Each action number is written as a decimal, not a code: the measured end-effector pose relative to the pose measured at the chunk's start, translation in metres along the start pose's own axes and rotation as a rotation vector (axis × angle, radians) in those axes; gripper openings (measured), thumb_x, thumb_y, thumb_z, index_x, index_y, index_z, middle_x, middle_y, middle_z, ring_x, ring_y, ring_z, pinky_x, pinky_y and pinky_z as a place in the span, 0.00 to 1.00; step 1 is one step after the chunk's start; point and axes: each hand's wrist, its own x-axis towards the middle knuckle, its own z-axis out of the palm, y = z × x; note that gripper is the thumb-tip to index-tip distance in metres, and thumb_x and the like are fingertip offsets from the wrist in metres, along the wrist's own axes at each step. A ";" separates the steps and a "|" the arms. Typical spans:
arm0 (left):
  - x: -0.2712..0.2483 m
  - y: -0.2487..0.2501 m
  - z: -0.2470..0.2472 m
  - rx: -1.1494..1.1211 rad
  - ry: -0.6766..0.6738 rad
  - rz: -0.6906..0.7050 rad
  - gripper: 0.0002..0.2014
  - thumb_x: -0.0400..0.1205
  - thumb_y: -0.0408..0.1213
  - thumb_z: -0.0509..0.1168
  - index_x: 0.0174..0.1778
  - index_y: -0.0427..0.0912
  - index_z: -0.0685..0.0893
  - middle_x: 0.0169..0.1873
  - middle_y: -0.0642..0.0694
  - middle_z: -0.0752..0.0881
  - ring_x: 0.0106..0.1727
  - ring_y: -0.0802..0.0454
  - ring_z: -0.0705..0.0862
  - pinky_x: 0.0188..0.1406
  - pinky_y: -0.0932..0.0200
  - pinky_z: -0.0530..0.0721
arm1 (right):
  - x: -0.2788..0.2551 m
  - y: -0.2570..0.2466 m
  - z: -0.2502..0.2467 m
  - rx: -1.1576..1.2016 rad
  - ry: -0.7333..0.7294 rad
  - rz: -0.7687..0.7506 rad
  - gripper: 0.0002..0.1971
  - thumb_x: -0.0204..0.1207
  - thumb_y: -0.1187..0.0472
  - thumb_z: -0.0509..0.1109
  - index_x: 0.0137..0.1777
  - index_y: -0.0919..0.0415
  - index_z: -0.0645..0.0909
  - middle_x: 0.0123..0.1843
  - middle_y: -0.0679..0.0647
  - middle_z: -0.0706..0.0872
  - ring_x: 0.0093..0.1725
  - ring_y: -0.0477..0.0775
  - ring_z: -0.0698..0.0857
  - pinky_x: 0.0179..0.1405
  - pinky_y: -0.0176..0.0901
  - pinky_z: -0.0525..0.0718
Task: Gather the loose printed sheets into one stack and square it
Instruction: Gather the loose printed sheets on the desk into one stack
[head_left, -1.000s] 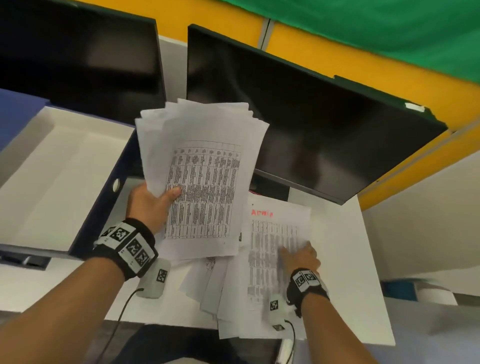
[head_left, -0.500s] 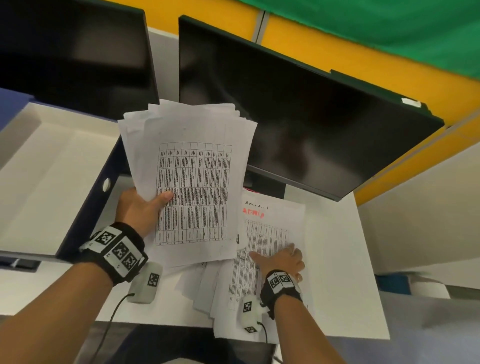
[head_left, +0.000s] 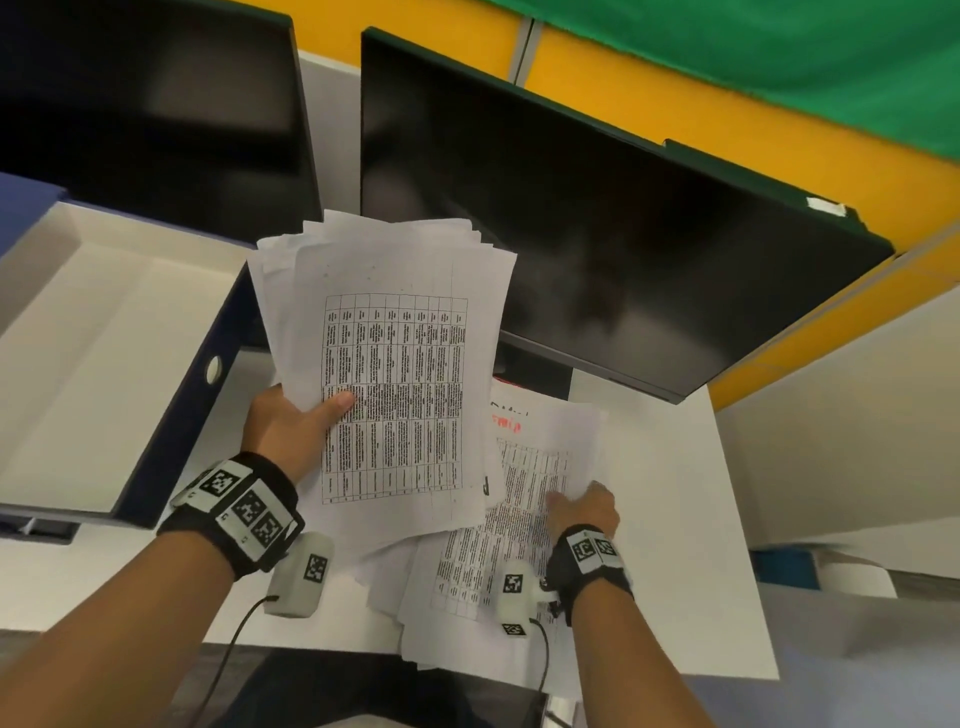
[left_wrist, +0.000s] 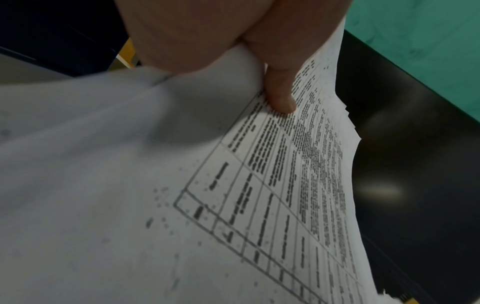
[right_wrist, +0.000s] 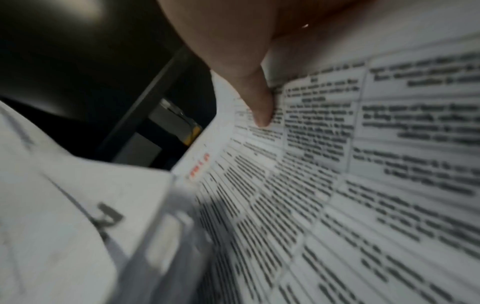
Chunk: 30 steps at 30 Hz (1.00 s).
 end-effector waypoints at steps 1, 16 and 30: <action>0.002 -0.003 0.000 0.008 -0.003 -0.020 0.16 0.79 0.38 0.75 0.62 0.44 0.86 0.46 0.52 0.89 0.48 0.49 0.88 0.44 0.56 0.82 | -0.004 -0.003 -0.009 0.025 0.013 -0.038 0.28 0.76 0.59 0.75 0.73 0.68 0.74 0.67 0.66 0.83 0.61 0.65 0.85 0.57 0.47 0.85; 0.030 -0.068 0.006 0.453 -0.119 -0.341 0.40 0.72 0.53 0.78 0.74 0.34 0.74 0.69 0.36 0.82 0.66 0.33 0.82 0.66 0.42 0.81 | -0.099 -0.102 -0.166 0.608 0.039 -0.615 0.14 0.72 0.65 0.78 0.56 0.53 0.85 0.53 0.44 0.89 0.49 0.40 0.90 0.49 0.38 0.87; 0.020 -0.053 0.003 0.176 -0.118 -0.320 0.31 0.90 0.56 0.46 0.83 0.38 0.65 0.82 0.40 0.68 0.81 0.42 0.68 0.78 0.51 0.63 | -0.030 -0.104 0.043 0.163 -0.314 -0.342 0.26 0.80 0.69 0.67 0.77 0.56 0.69 0.71 0.55 0.80 0.68 0.60 0.80 0.69 0.50 0.76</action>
